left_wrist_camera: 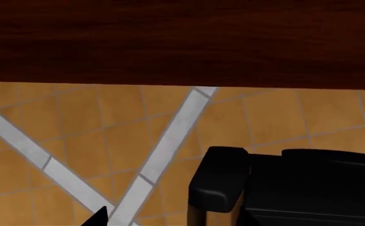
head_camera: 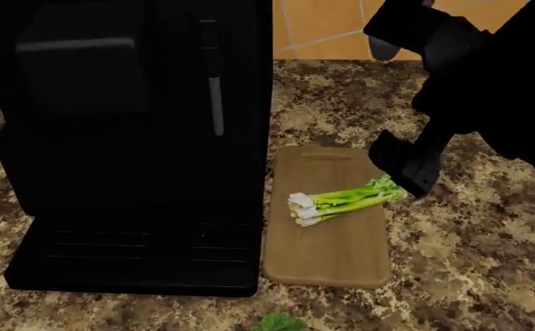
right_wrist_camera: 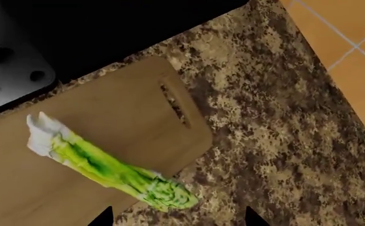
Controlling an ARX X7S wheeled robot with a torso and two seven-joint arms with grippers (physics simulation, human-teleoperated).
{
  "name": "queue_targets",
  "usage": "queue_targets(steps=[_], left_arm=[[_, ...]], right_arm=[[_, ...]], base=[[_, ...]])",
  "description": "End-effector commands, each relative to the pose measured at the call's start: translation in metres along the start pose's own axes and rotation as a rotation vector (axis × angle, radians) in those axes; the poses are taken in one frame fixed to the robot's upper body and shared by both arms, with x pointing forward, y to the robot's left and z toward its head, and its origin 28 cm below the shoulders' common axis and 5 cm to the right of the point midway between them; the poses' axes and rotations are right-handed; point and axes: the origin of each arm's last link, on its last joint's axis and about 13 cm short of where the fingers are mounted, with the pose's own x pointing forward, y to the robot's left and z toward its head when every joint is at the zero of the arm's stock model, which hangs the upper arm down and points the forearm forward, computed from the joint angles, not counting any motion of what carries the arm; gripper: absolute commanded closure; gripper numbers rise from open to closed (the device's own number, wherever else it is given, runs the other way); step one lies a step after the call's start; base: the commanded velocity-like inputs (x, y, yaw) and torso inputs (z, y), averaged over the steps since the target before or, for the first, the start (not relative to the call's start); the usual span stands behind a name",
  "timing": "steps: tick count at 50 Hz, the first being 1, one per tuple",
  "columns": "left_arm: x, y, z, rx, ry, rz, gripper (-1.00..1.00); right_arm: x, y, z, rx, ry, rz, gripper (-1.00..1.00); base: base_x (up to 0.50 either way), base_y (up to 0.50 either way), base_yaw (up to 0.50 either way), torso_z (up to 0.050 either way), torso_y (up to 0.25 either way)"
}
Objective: Clear the non-vegetable object off the cutting board and place the vegetables onto it.
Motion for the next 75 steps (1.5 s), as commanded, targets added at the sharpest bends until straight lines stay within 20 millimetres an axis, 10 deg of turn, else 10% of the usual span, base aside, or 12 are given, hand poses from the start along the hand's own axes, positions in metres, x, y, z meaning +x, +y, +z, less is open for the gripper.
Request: queue_targets(steps=[1, 32, 64, 65, 75], left_arm=[[0.017, -0.002, -0.031, -0.029, 0.184, -0.076, -1.00], [0.016, 0.003, -0.032, -0.033, 0.186, -0.059, -1.00], [0.013, 0.005, -0.039, -0.032, 0.199, -0.045, -1.00], [0.013, 0.005, -0.039, -0.031, 0.199, -0.045, -1.00], [0.011, 0.007, -0.035, -0.039, 0.193, -0.042, -1.00]], right_arm=[[0.006, -0.005, 0.029, -0.160, 0.163, 0.109, -1.00], [0.039, 0.017, 0.064, -0.435, 0.242, 0.221, -1.00], [0.076, 0.025, 0.036, -0.559, 0.332, 0.168, -1.00], [0.076, 0.025, 0.036, -0.559, 0.332, 0.168, 1.00], [0.073, 0.024, 0.036, -0.552, 0.344, 0.179, 1.00]], base=[[0.01, 0.00, -0.01, 0.011, 0.000], [0.01, 0.00, -0.01, 0.002, 0.000], [0.01, 0.00, -0.01, 0.002, 0.000], [0.01, 0.00, -0.01, 0.000, 0.000], [0.01, 0.00, -0.01, 0.000, 0.000]])
